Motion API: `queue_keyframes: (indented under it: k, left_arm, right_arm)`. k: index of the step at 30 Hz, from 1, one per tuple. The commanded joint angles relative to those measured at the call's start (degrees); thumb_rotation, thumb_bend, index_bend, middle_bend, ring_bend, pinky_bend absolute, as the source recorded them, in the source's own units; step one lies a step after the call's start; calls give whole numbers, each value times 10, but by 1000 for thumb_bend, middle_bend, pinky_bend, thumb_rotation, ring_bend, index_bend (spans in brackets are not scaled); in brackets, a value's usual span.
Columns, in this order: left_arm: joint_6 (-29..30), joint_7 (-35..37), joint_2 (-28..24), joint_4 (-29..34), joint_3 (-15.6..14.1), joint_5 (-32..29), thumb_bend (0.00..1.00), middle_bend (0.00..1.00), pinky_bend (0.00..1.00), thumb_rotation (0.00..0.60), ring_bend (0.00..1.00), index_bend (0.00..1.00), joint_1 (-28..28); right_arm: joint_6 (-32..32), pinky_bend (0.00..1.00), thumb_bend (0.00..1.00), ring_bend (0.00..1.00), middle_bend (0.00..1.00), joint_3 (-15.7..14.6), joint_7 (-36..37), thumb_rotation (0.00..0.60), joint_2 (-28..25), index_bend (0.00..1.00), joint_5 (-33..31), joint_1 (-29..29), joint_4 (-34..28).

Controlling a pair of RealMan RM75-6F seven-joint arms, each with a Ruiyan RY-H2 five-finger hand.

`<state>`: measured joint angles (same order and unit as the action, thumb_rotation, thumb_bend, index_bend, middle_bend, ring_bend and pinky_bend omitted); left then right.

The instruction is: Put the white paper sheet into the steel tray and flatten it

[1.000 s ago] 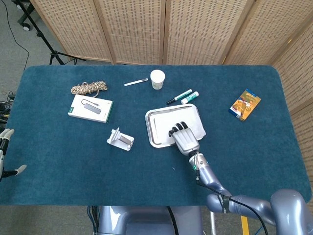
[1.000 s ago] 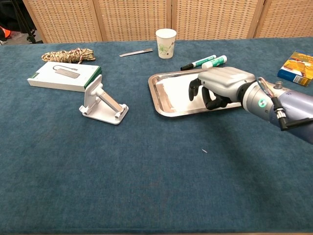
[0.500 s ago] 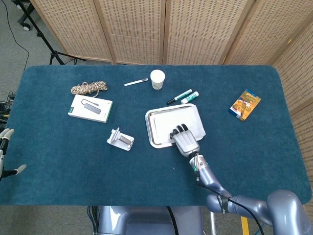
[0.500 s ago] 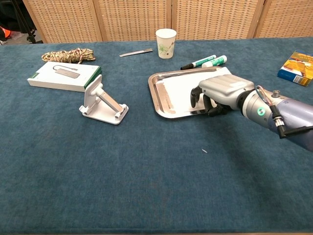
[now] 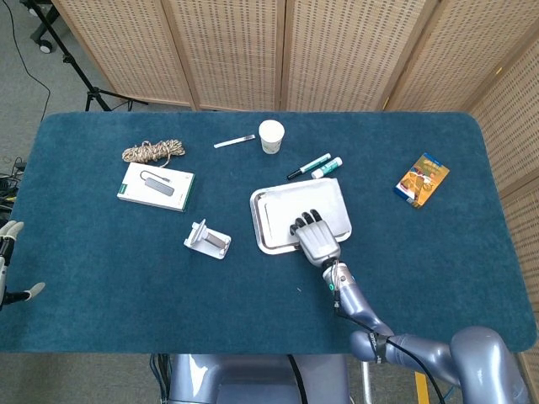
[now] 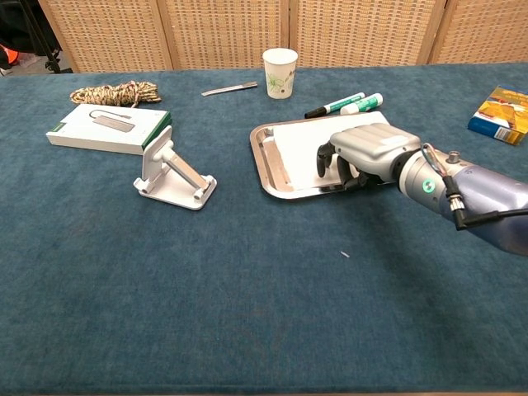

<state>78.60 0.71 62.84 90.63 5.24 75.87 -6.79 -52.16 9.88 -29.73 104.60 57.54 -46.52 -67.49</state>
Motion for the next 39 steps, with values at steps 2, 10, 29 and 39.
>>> queue_keyframes:
  k: [2,10,29,39]
  left_arm:
    - [0,-1,0,0,0,0,0,0,0,600,0,0,0]
    - [3,0,0,1,-1,2,0,0,0,600,0,0,1]
    - [5,1,-1,2,-1,4,0,0,0,600,0,0,3]
    - [7,3,-1,2,-2,6,0,0,0,600,0,0,4]
  right_arm:
    - [0,110,1000,158,274,-1,0,600,0,349,2,1,-3]
    - [-3,110,1000,158,274,1,-4,600,7,349,2,3,-7]
    - [-18,110,1000,147,272,21,-13,600,31,349,-11,1,4]
    - [-31,110,1000,144,264,25,-16,600,37,349,-6,2,-4]
